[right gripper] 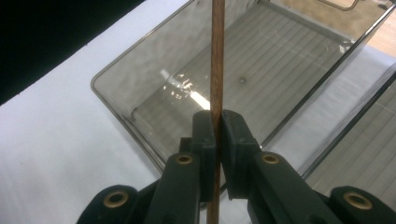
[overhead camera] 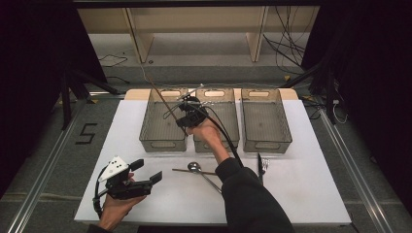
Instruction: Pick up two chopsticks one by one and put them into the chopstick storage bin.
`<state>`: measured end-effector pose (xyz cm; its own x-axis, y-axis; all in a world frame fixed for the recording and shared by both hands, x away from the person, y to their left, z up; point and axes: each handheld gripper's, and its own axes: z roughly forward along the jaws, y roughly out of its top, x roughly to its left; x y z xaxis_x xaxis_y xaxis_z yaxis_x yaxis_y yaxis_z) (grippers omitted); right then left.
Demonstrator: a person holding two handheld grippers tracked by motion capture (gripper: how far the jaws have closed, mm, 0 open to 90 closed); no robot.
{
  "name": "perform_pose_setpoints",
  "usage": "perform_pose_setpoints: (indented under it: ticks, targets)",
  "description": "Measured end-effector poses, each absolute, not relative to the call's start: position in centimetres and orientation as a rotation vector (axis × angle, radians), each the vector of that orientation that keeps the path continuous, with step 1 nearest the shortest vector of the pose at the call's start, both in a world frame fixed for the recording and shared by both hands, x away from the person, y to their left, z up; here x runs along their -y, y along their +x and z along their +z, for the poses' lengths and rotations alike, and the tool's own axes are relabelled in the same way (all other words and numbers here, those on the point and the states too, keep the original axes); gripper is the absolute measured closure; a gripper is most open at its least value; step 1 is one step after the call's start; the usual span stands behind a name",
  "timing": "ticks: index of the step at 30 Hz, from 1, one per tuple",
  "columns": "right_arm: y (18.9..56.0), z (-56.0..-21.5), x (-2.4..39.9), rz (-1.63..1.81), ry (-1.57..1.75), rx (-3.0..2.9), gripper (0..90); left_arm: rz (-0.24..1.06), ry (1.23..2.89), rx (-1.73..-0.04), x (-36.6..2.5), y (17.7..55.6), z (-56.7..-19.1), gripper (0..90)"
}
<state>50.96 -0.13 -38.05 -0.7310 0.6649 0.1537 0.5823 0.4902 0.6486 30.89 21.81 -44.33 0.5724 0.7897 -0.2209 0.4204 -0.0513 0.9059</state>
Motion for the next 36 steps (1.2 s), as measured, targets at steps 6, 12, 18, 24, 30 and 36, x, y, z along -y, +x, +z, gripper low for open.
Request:
perform_pose_setpoints:
  ticks: [6,12,18,24,30,36]
  targets:
    - [51.1,-38.1,-0.5,1.080,1.125,-2.593,85.1,0.409,1.672,-1.022,-21.9,30.9,-44.3,11.9]
    - [51.2,-38.4,-1.1,1.091,1.143,-2.586,85.1,0.409,1.671,-1.022,-21.9,30.9,-44.3,11.9]
    - [51.4,-38.8,-1.2,1.095,1.180,-2.576,85.1,0.409,1.671,-1.021,-21.9,30.9,-44.3,11.9]
    - [51.5,-39.1,-1.4,1.095,1.193,-2.574,85.1,0.408,1.672,-1.019,-21.8,30.8,-44.3,11.9]
    - [51.6,-39.6,-1.6,1.084,1.219,-2.569,85.0,0.405,1.669,-1.020,-21.8,30.8,-44.3,12.0]
    - [51.8,-40.3,-1.8,1.047,1.266,-2.569,74.5,0.407,1.671,-1.018,-21.9,30.8,-44.3,11.9]
